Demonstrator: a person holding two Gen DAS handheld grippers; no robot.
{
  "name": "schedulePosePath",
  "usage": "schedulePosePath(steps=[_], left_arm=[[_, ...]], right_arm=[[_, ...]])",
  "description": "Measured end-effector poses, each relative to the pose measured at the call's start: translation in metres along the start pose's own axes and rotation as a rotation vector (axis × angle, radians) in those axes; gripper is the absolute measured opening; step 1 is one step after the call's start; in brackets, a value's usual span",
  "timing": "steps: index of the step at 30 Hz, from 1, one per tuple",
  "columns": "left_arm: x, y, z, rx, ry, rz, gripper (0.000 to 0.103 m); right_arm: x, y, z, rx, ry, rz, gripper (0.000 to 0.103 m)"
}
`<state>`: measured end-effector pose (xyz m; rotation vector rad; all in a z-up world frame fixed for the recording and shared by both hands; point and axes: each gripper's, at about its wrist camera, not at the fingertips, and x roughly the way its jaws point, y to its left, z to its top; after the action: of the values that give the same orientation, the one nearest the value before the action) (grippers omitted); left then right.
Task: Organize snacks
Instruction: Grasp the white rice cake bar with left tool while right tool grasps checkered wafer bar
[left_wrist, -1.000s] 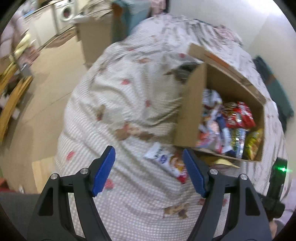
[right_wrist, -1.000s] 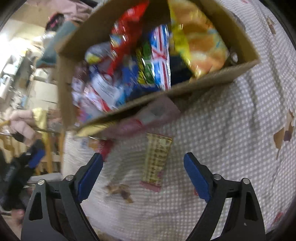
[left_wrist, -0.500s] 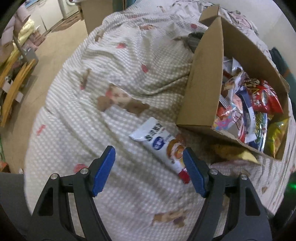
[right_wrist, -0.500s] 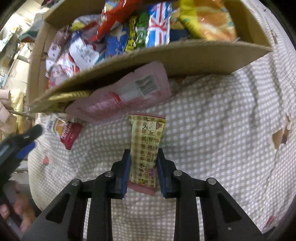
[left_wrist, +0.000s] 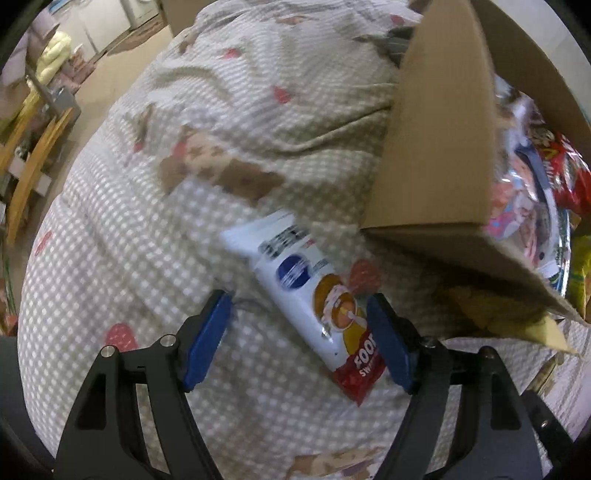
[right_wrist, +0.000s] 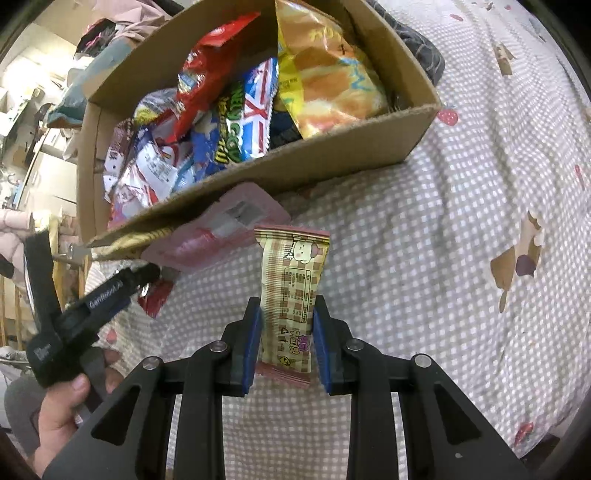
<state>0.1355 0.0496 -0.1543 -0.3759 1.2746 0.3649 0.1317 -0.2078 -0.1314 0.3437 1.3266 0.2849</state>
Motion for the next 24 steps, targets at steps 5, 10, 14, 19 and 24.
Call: schedulePosePath(steps=[5,10,14,19,24], left_arm=[[-0.004,0.021,-0.012,0.005,0.015,0.031,0.072],[-0.012,0.040,-0.024,0.029,0.025,0.041,0.051],[-0.016,0.037,-0.027,0.062,0.011,0.057,0.049],[-0.017,0.022,-0.026,0.130,-0.028,0.112,0.049],[-0.006,0.024,-0.014,0.104,0.008,0.031,0.028]], right_arm=[[-0.006,0.001,0.007,-0.003,-0.006,0.018,0.028],[-0.028,-0.008,0.009,0.009,-0.024,0.050,0.028],[-0.039,-0.012,0.005,0.017,-0.030,0.075,0.028],[-0.058,-0.021,-0.001,0.032,-0.031,0.107,0.028],[-0.068,-0.034,-0.008,0.057,-0.052,0.151,0.028]])
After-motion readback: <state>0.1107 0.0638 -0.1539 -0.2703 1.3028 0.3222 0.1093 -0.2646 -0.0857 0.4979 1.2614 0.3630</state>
